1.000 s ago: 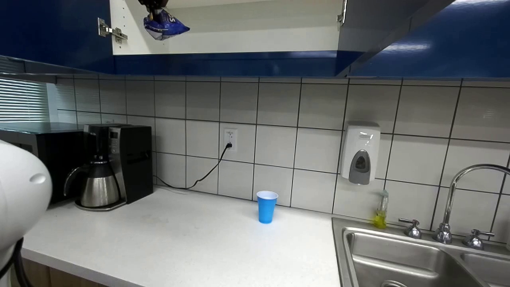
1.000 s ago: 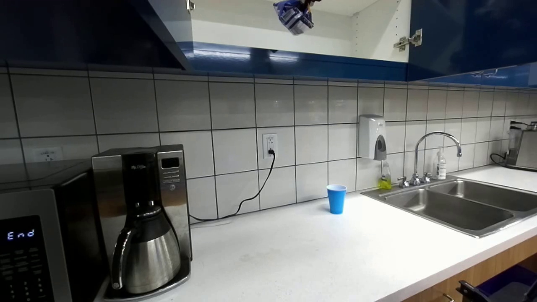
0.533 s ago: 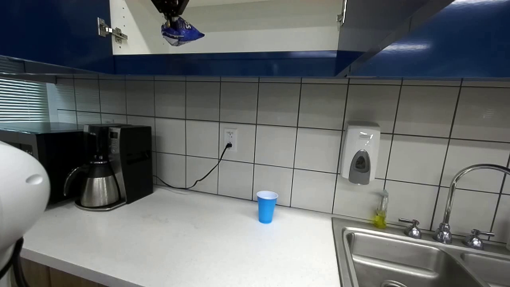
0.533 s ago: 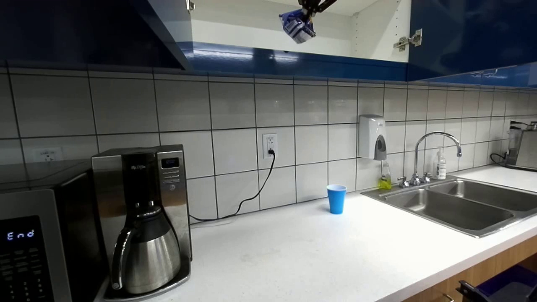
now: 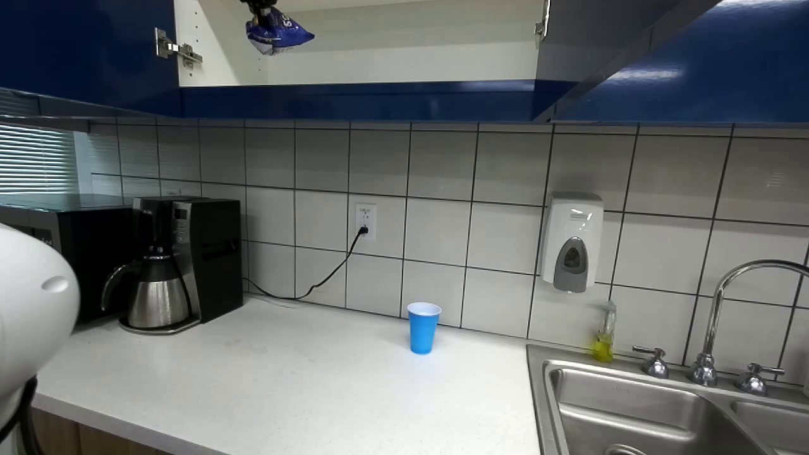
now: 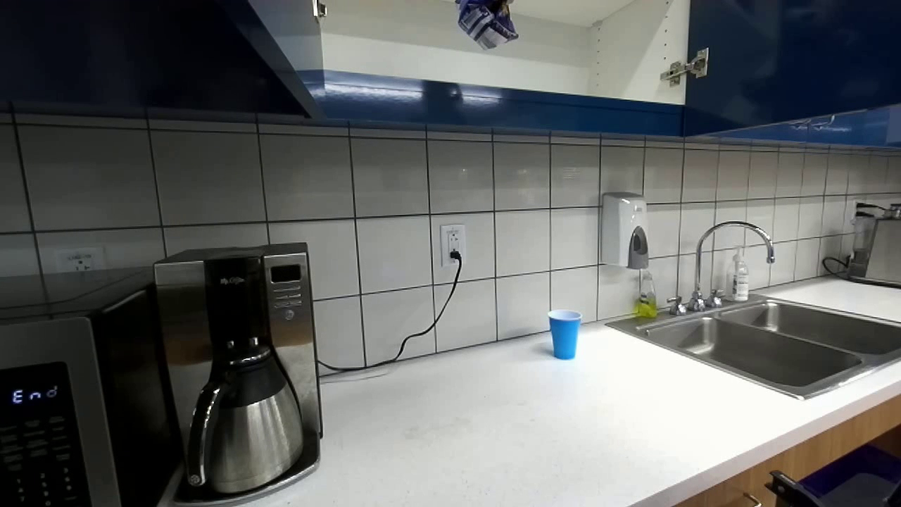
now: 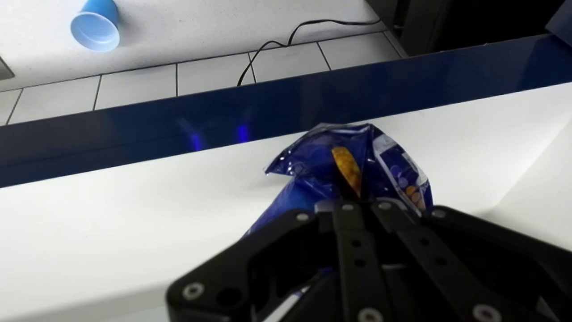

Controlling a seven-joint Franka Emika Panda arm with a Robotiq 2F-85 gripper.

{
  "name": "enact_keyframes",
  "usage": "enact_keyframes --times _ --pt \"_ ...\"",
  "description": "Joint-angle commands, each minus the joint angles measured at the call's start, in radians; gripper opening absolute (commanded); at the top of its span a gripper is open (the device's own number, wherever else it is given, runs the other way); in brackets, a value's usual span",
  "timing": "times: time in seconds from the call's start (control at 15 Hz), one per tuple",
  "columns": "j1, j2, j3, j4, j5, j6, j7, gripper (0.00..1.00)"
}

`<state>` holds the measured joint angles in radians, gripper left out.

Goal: Put the blue snack packet in the top cabinet

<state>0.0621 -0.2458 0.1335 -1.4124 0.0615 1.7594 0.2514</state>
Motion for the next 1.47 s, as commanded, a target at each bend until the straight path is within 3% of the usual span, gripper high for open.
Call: enact_keyframes --times 0.0,1.4 --pt "-0.003 0.057 0.017 0.078 -0.043 -0.022 0.051 0.00" --pt "-0.004 0.213 -0.003 0.175 -0.074 -0.006 0.086 0.00"
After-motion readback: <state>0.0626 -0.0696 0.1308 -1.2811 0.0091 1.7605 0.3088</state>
